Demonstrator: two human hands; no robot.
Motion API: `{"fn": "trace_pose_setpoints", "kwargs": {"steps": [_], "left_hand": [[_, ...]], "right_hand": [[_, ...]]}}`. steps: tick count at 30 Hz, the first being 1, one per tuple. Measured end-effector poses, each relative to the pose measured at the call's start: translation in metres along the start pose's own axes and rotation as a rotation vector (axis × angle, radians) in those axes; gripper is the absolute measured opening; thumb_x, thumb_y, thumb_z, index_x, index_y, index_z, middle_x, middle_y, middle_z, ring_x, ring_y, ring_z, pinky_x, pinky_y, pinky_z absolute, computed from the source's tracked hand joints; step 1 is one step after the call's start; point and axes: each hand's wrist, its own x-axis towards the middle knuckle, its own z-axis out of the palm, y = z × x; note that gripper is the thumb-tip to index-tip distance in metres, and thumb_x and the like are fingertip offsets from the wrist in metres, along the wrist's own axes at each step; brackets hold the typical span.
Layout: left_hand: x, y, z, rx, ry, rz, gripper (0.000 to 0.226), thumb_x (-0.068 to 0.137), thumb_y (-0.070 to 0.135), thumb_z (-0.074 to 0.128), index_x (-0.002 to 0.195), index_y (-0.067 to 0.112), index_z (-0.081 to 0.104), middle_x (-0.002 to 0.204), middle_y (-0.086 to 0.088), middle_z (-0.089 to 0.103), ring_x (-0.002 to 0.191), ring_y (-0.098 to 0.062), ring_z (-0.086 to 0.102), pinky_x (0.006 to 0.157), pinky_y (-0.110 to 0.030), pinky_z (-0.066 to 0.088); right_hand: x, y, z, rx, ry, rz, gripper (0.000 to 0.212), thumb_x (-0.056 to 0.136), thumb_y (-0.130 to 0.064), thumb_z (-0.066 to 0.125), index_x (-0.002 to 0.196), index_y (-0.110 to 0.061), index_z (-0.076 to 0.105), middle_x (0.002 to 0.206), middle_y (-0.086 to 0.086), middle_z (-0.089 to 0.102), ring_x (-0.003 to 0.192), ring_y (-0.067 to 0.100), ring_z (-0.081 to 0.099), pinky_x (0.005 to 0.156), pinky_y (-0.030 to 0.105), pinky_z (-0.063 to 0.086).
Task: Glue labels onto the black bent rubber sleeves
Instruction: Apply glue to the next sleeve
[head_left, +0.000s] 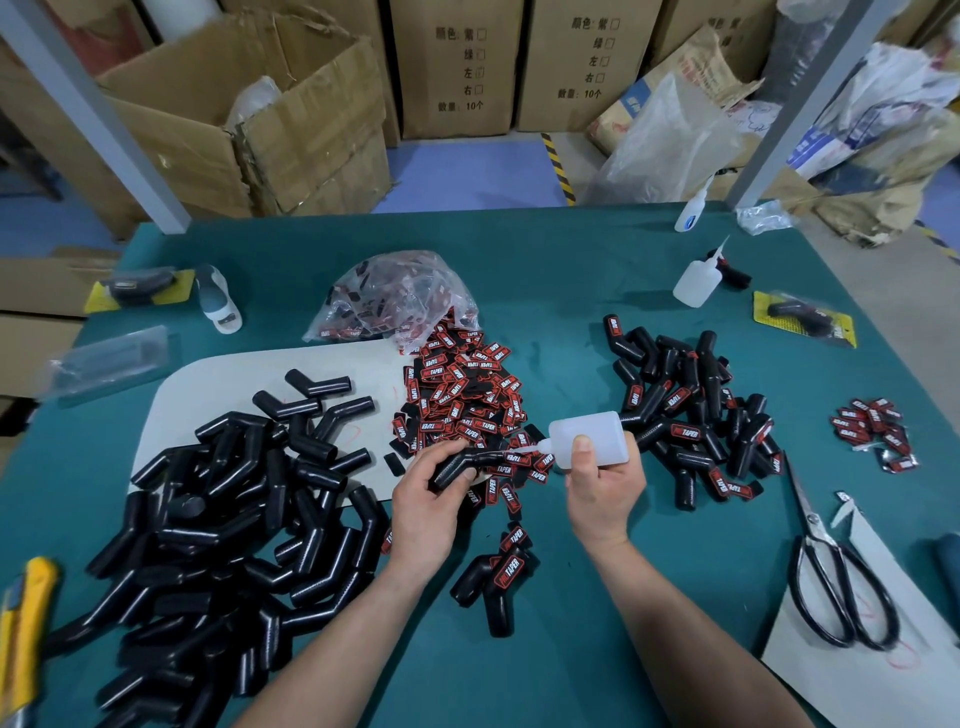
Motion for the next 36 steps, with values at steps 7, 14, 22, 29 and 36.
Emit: {"fn": "trace_pose_setpoints", "kwargs": {"steps": [7, 14, 22, 29, 36], "left_hand": [[-0.0007, 0.0016, -0.0004, 0.017, -0.006, 0.010, 0.043, 0.090, 0.002, 0.075, 0.108, 0.041, 0.072, 0.116, 0.023, 0.069, 0.116, 0.008, 0.059, 0.098, -0.004, 0.038], [-0.0005, 0.0016, -0.0004, 0.020, 0.003, 0.012, 0.042, 0.090, 0.002, 0.075, 0.108, 0.040, 0.072, 0.116, 0.025, 0.070, 0.117, 0.007, 0.060, 0.099, -0.005, 0.038], [-0.0014, 0.0016, -0.0015, 0.016, -0.003, 0.001, 0.039, 0.091, 0.003, 0.074, 0.111, 0.037, 0.072, 0.119, 0.022, 0.069, 0.119, 0.006, 0.059, 0.102, -0.007, 0.039], [-0.0016, 0.0021, -0.0004, 0.019, 0.010, 0.022, 0.042, 0.090, 0.001, 0.075, 0.109, 0.039, 0.072, 0.116, 0.023, 0.070, 0.117, 0.007, 0.060, 0.098, -0.003, 0.037], [0.0002, -0.0009, -0.0004, 0.025, 0.000, 0.007, 0.039, 0.091, 0.004, 0.075, 0.111, 0.038, 0.073, 0.118, 0.027, 0.067, 0.119, 0.004, 0.060, 0.105, -0.011, 0.041]], "right_hand": [[-0.0003, -0.0026, -0.0005, -0.005, -0.006, -0.014, 0.019, 0.077, -0.044, 0.063, 0.082, -0.027, 0.055, 0.069, -0.015, 0.065, 0.063, -0.005, 0.058, 0.058, 0.012, 0.045], [0.0001, -0.0058, -0.0011, 0.007, 0.001, -0.023, 0.019, 0.077, -0.042, 0.062, 0.081, -0.026, 0.054, 0.069, -0.017, 0.065, 0.063, -0.007, 0.057, 0.058, 0.009, 0.043], [-0.0018, -0.0071, -0.0001, 0.002, -0.001, -0.040, 0.018, 0.078, -0.042, 0.063, 0.081, -0.027, 0.054, 0.064, -0.012, 0.060, 0.063, -0.007, 0.058, 0.058, 0.008, 0.043], [-0.0012, -0.0038, -0.0010, -0.022, -0.002, -0.035, 0.018, 0.077, -0.044, 0.063, 0.081, -0.030, 0.054, 0.065, -0.014, 0.060, 0.063, -0.006, 0.056, 0.059, 0.013, 0.045], [-0.0007, -0.0047, -0.0008, -0.026, -0.001, -0.042, 0.017, 0.077, -0.044, 0.063, 0.081, -0.030, 0.054, 0.069, -0.015, 0.058, 0.063, -0.006, 0.057, 0.059, 0.011, 0.044]]}}
